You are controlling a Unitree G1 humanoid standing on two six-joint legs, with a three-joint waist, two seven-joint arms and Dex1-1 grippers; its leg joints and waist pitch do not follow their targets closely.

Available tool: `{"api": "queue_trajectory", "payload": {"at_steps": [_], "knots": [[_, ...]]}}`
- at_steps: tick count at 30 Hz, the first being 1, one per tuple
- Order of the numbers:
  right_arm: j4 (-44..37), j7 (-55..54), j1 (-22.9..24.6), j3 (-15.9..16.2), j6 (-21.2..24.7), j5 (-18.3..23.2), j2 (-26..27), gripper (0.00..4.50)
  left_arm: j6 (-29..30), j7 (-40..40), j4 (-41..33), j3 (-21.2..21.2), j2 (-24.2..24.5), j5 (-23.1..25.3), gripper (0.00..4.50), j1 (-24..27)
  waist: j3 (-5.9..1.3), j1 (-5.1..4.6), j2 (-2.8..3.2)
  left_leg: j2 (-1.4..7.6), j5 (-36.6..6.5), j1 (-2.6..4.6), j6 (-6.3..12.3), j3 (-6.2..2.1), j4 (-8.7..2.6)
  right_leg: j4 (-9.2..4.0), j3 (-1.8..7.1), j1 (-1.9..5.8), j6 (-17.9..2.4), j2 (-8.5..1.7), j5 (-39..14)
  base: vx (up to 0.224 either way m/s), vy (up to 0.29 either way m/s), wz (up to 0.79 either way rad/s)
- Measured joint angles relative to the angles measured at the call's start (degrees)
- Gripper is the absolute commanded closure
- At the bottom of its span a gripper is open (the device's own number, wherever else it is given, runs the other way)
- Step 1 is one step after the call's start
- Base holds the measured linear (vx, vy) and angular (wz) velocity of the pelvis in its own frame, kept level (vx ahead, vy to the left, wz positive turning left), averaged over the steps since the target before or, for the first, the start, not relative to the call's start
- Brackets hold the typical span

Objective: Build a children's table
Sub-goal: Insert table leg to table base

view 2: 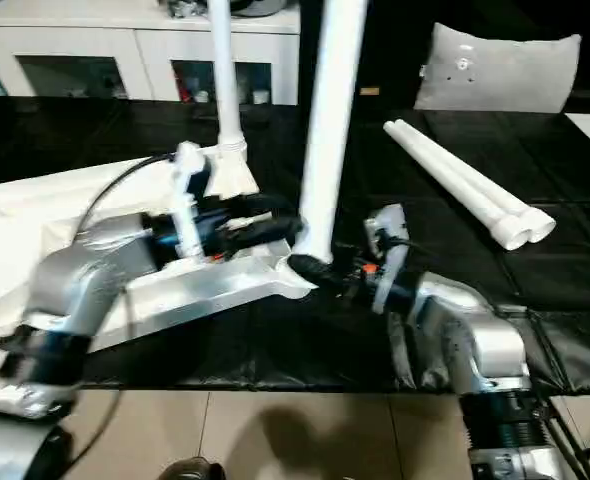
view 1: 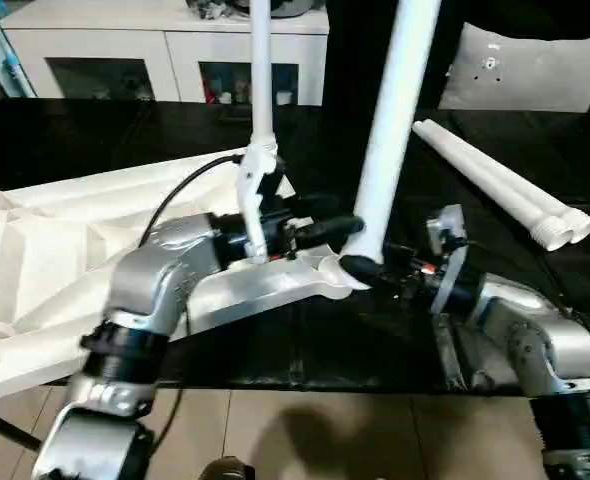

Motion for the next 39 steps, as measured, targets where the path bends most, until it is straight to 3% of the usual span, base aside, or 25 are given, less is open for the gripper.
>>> {"api": "queue_trajectory", "payload": {"at_steps": [6,7,12,16,19,27,39], "knots": [[0.64,0.69,-0.01,2.03,-0.95,-0.78,0.22,1.84,2.15,0.31,-2.61,0.25,-1.45,-2.69,1.21,0.76,0.0,0.04,-0.01,0.0,-0.01,-0.05,0.01,0.0,0.0,-0.04,-0.01,-0.02,0.0,0.0,0.0,0.0,0.0,0.0],[0.64,0.71,-0.01,2.06,-1.0,-0.78,0.23,1.84,2.43,0.46,-2.86,0.26,-1.58,-3.07,1.56,0.87,0.0,0.04,-0.01,0.0,0.0,-0.05,0.01,0.0,0.0,-0.04,-0.01,-0.02,0.0,0.0,0.0,0.0,0.0,0.0],[0.94,1.58,-0.02,2.52,-1.32,-1.24,0.21,1.84,3.49,0.45,-4.41,0.25,-1.69,-4.05,1.74,1.98,0.0,0.02,-0.01,0.0,0.0,-0.04,0.01,0.0,0.0,-0.04,-0.01,-0.01,0.01,0.0,0.0,0.0,0.0,0.0],[1.05,1.74,-0.02,3.35,-2.28,-2.43,-0.16,1.84,2.73,0.88,-4.29,-0.48,-1.4,-2.88,1.65,1.98,0.0,0.02,0.0,0.0,0.0,-0.04,0.01,0.0,0.0,-0.05,0.0,-0.01,0.03,0.0,0.01,0.0,0.0,0.0],[1.33,1.75,-0.02,4.08,-3.0,-3.11,-0.26,1.84,1.46,2.0,-3.83,-1.08,-1.7,-1.41,2.13,1.96,0.0,0.04,-0.01,0.0,0.0,-0.04,0.01,-0.01,0.0,-0.08,0.0,0.0,0.03,0.0,0.01,0.0,0.0,0.0],[2.86,1.49,-0.17,4.21,-3.58,-4.14,-0.22,1.84,-0.14,3.78,-2.07,-1.18,-1.81,0.21,2.56,1.76,0.0,0.02,0.0,0.0,0.0,-0.05,0.01,-0.01,0.0,-0.08,-0.01,-0.01,0.03,0.0,0.01,0.0,0.0,0.0],[2.89,1.09,-0.59,3.51,-4.72,-4.26,-0.15,1.84,1.34,5.56,-1.12,1.56,-3.95,-2.2,2.6,1.42,0.0,0.03,0.0,0.0,0.0,-0.05,0.01,-0.01,0.0,-0.08,-0.01,0.0,0.02,0.0,0.03,0.0,0.0,0.0]]}}
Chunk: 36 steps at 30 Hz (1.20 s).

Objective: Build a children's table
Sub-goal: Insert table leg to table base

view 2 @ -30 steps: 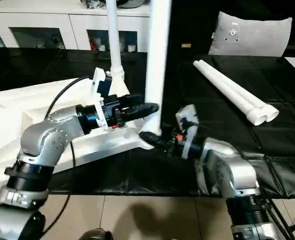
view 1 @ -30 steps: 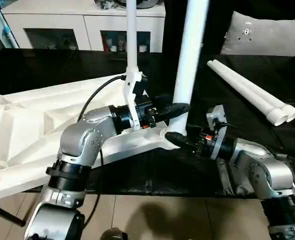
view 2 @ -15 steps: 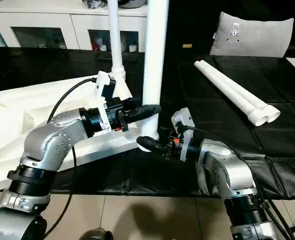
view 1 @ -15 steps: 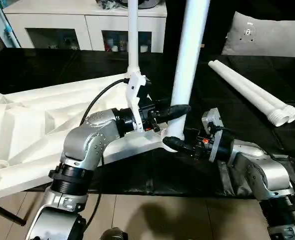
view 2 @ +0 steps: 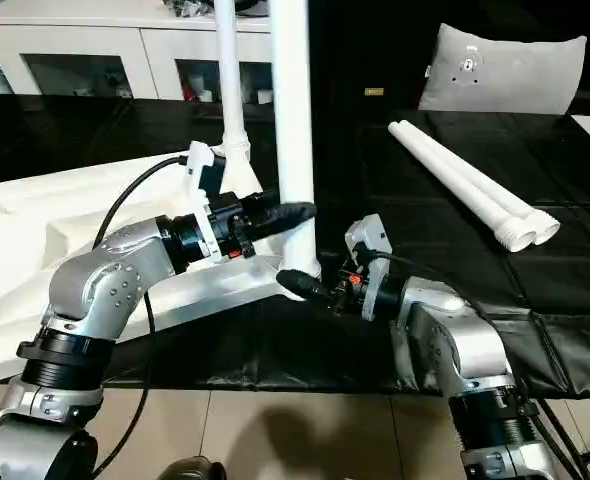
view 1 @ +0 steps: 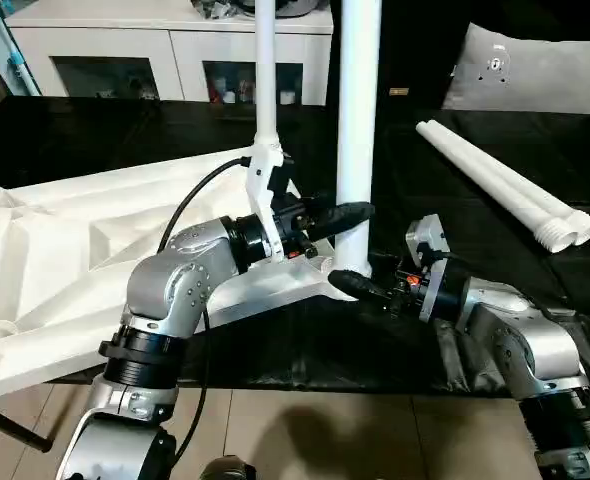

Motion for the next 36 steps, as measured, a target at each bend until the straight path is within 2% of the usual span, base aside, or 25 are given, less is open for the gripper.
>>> {"api": "queue_trajectory", "payload": {"at_steps": [2,3,6,7,12,19,22,25,29,36], "knots": [[0.34,-0.4,-0.32,-0.49,0.37,0.74,0.44,1.84,0.07,0.72,0.3,0.3,-0.45,0.01,2.6,-0.61,0.0,0.0,0.0,0.0,0.0,0.0,0.0,0.0,0.0,0.0,0.0,0.0,-0.01,0.0,0.0,0.0,0.0,0.0],[0.47,-0.64,-0.66,-0.8,0.82,1.13,0.75,1.49,0.07,1.3,0.57,0.56,-0.73,0.01,2.6,-1.02,0.0,-0.01,0.0,0.0,0.0,0.01,0.0,0.0,0.01,0.0,0.0,0.01,-0.01,0.0,0.01,0.0,0.0,0.0],[0.65,-1.11,-1.46,-1.46,1.1,1.46,1.04,1.25,0.31,3.25,0.9,1.78,-1.23,-0.01,2.6,-1.55,0.0,-0.01,0.0,0.0,0.0,0.01,0.0,0.0,0.01,0.0,0.0,0.01,-0.01,0.0,0.01,0.0,0.0,0.0],[0.65,-1.23,-1.48,-1.53,1.06,1.45,0.97,1.0,0.62,3.9,1.29,2.08,-1.51,-0.04,2.6,-1.81,0.0,-0.01,0.0,0.0,0.0,0.0,0.0,0.0,0.01,0.0,0.0,0.01,-0.01,0.0,0.01,0.0,0.0,0.0],[0.84,-1.32,-1.47,-2.42,1.0,1.98,1.04,0.72,1.54,5.53,3.05,3.57,-1.1,-0.11,2.6,-2.99,0.0,0.0,0.0,0.0,0.0,-0.01,0.01,0.0,0.01,-0.01,-0.01,0.0,-0.01,0.0,0.01,0.0,0.0,0.0],[0.82,-2.62,-1.48,-10.92,2.31,8.76,0.98,0.06,1.54,6.87,5.09,4.97,0.4,0.02,2.6,-3.76,0.0,0.14,0.0,0.0,0.01,-0.03,0.02,-0.01,0.02,-0.02,-0.02,0.0,-0.01,0.0,0.02,0.0,0.0,0.0],[2.68,-6.32,-3.38,-15.08,2.74,10.33,1.35,0.06,1.57,6.92,5.08,5.27,0.67,0.01,2.6,-4.0,0.0,0.11,0.0,0.0,0.02,-0.03,0.03,-0.01,0.04,-0.01,-0.01,0.0,-0.01,0.0,0.04,0.0,0.0,0.0],[3.37,-8.33,-4.7,-17.07,4.33,10.98,0.76,0.06,1.64,6.91,5.09,5.41,0.9,0.01,2.6,-4.0,0.0,0.1,0.0,0.0,0.02,-0.02,0.03,-0.01,0.04,-0.01,-0.02,0.0,0.0,0.0,0.05,0.0,0.0,0.0],[3.36,-6.51,-4.5,-16.55,4.62,10.94,-0.63,0.06,2.24,6.62,5.08,5.37,1.63,0.01,2.6,-4.0,0.0,0.13,0.0,0.0,0.02,-0.05,0.03,-0.01,0.04,-0.03,-0.02,-0.02,0.0,0.0,0.05,0.0,0.0,0.0],[2.3,-3.46,-3.96,-13.62,6.7,10.94,-1.18,0.06,3.54,4.72,4.79,4.66,2.14,-0.35,2.6,-3.99,0.0,0.14,0.0,0.0,0.02,-0.05,0.04,-0.01,0.05,-0.02,-0.02,-0.01,0.01,0.0,0.06,0.0,0.0,0.0]]}}
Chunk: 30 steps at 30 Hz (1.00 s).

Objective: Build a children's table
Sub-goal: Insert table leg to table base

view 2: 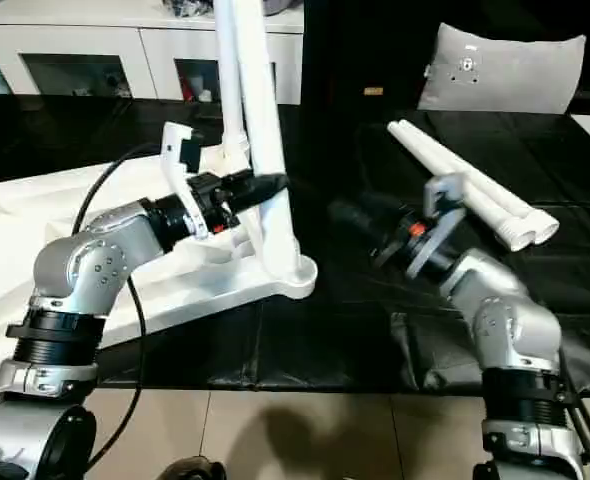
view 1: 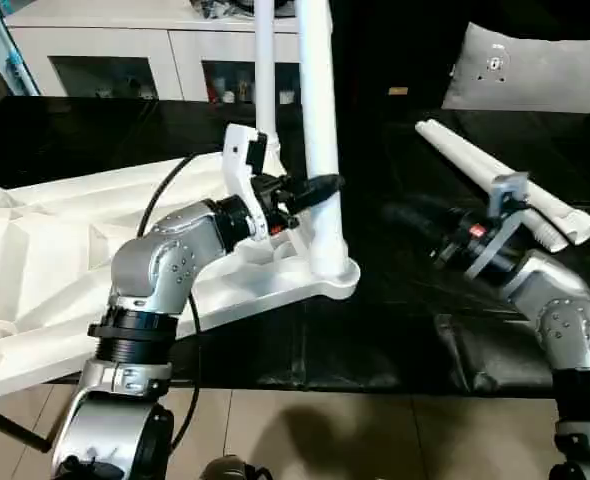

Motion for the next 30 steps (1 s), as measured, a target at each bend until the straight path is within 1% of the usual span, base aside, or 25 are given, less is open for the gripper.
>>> {"api": "queue_trajectory", "payload": {"at_steps": [2,5,8,9,12,15,22,26,29,30], "knots": [[-0.28,0.47,0.0,0.49,0.38,0.01,-0.49,0.06,0.46,-0.57,-0.38,0.01,0.12,-0.94,2.6,0.0,0.0,0.03,0.0,0.0,0.0,0.0,0.0,0.0,0.0,0.0,0.0,0.0,0.0,0.0,0.0,0.0,0.0,0.0],[-1.52,2.57,0.34,2.42,1.18,-0.06,-1.81,0.06,1.15,-3.13,-2.5,-1.09,1.77,-1.73,2.6,0.18,0.0,0.08,0.0,0.01,0.0,0.0,0.0,0.0,0.0,0.0,0.0,0.0,0.0,0.0,0.0,0.0,0.0,0.0],[-2.66,3.94,0.31,4.04,0.9,-0.68,-1.96,0.0,0.12,-4.81,-3.77,-2.83,2.24,-1.12,2.61,0.37,0.0,0.06,0.0,0.0,0.0,0.0,0.0,0.0,0.01,-0.01,0.01,0.0,0.0,0.0,0.0,0.0,0.0,0.0],[-2.7,4.48,0.31,5.37,0.64,-1.58,-2.45,0.0,-0.71,-5.45,-4.17,-3.83,2.29,-0.5,2.61,0.65,0.0,0.07,0.0,0.0,0.0,0.0,0.0,0.0,0.02,-0.01,0.01,0.01,0.01,0.0,0.01,0.0,0.0,0.0],[-2.7,6.02,0.3,8.04,0.01,-3.57,-3.12,0.0,-2.84,-7.55,-5.41,-6.89,3.55,1.58,2.61,1.28,0.0,0.05,0.0,0.01,0.0,0.0,0.0,0.0,0.03,0.0,0.01,0.0,0.04,0.0,0.02,0.0,0.0,0.0],[-2.66,6.66,-0.04,9.43,-0.01,-4.39,-3.05,0.0,-4.19,-8.81,-7.86,-9.51,4.28,3.06,2.61,1.76,0.0,0.03,0.0,0.01,0.0,0.0,0.0,0.0,0.03,0.0,0.01,0.0,0.04,0.0,0.02,0.0,0.0,0.0],[-2.44,7.0,-0.66,11.57,-0.03,-5.31,-2.49,0.0,-5.55,-10.08,-8.9,-12.24,4.81,4.79,2.61,1.91,0.0,-0.05,0.0,0.01,0.0,0.01,0.0,0.0,0.03,0.01,0.01,0.0,0.03,0.0,0.03,0.0,0.0,0.0],[-2.33,7.52,-1.05,12.44,-0.25,-5.75,-1.7,0.0,-5.95,-10.96,-9.23,-13.65,4.64,4.97,2.61,1.96,0.0,-0.04,0.0,0.01,0.0,0.0,0.0,0.0,0.03,0.01,0.01,0.0,0.03,0.0,0.03,0.0,0.0,0.0],[-2.14,7.94,-1.5,13.66,-0.63,-6.68,-1.61,0.0,-6.01,-10.99,-9.39,-14.1,4.41,5.04,2.61,1.96,0.0,-0.08,0.0,0.01,0.0,0.0,0.0,0.0,0.03,0.01,0.01,0.0,0.03,0.0,0.03,0.0,0.0,0.0],[-2.03,8.04,-1.61,14.07,-0.65,-6.78,-1.53,0.19,-6.01,-11.0,-9.4,-14.34,4.28,5.06,2.61,1.96,0.0,-0.09,0.0,0.01,0.0,0.01,0.0,0.0,0.03,0.02,0.01,0.0,0.03,0.0,0.03,0.0,0.0,0.0]]}}
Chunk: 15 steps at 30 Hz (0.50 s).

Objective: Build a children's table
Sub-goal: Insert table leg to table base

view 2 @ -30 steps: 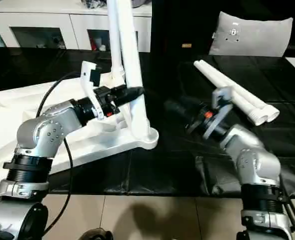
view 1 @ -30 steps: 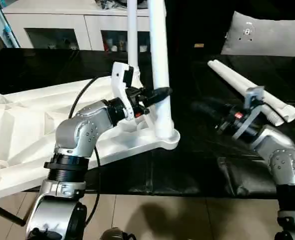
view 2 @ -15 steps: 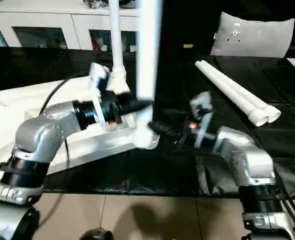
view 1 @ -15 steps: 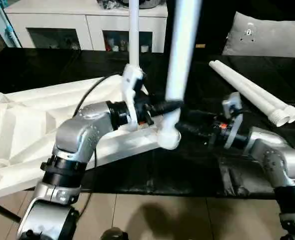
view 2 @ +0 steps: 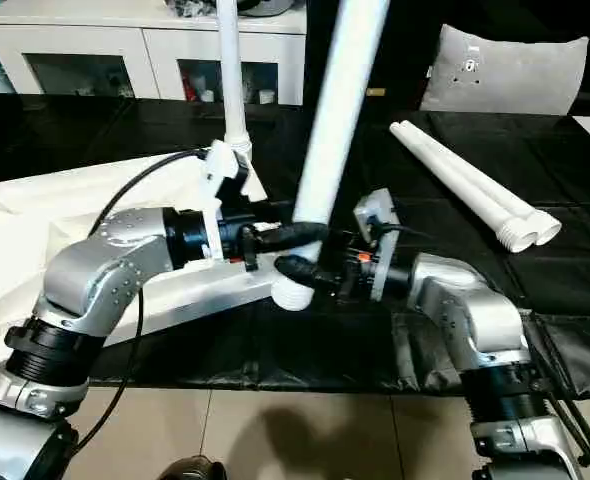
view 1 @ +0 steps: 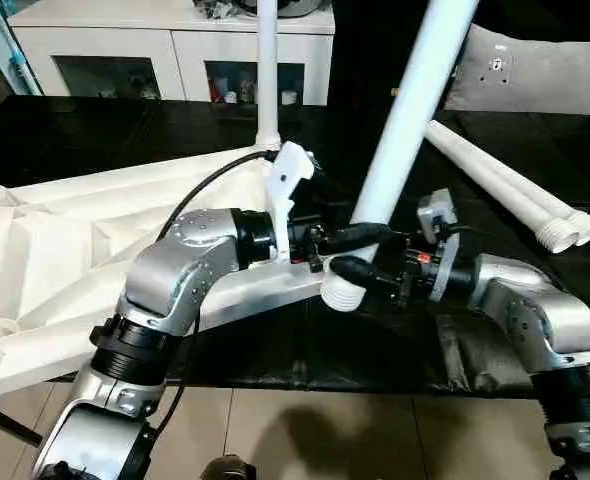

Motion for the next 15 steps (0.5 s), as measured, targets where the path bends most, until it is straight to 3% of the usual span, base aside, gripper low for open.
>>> {"api": "queue_trajectory", "payload": {"at_steps": [3,15], "knots": [[0.16,0.25,-0.25,0.37,-0.06,-0.24,0.09,0.19,-0.02,-0.07,0.0,-0.24,-0.1,0.03,2.61,0.0,0.0,0.01,0.0,0.0,0.0,0.0,0.0,0.0,0.0,0.0,0.0,0.0,0.0,0.0,0.0,0.0,0.0,0.0],[0.61,1.73,-0.76,0.76,-0.53,-0.7,0.08,1.39,-0.04,-0.29,-0.66,-0.33,0.22,0.06,2.61,0.0,0.0,-0.01,-0.01,0.0,0.0,0.0,0.0,0.0,0.02,0.01,0.01,0.0,0.0,0.0,0.0,0.0,0.0,0.0]]}}
